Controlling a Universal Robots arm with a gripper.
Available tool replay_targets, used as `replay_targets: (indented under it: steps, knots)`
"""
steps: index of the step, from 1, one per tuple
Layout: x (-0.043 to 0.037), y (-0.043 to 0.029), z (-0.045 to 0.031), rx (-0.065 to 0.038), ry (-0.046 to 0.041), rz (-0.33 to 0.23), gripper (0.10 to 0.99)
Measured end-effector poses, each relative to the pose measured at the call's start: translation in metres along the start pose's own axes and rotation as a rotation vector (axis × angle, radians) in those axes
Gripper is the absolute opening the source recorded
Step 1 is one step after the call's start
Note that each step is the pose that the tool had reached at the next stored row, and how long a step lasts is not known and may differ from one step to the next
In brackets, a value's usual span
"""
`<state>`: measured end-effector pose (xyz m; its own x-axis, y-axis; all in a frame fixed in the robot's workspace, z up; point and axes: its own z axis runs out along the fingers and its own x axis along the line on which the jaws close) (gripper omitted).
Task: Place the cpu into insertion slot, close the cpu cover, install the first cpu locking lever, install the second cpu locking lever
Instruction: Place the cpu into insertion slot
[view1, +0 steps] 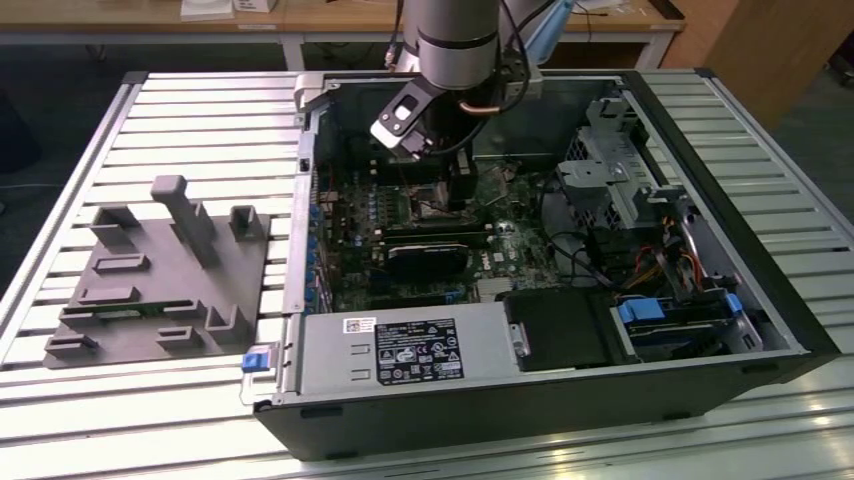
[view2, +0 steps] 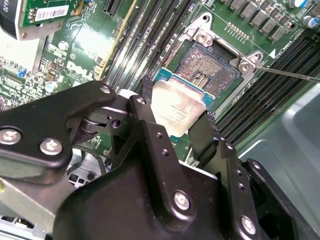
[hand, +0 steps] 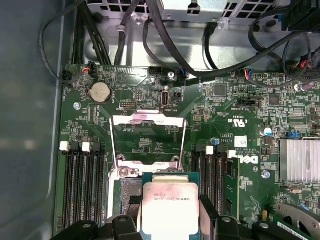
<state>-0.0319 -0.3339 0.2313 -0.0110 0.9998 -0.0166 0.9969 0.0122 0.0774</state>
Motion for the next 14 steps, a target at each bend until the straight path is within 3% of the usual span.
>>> replay_targets:
  steps: [5,14]
  knots:
    - [0.0000,-0.0014,0.0019,-0.011,0.0002,-0.003,0.541]
    - [0.0049,-0.0071,0.0027,-0.012,0.0002,-0.005,0.541]
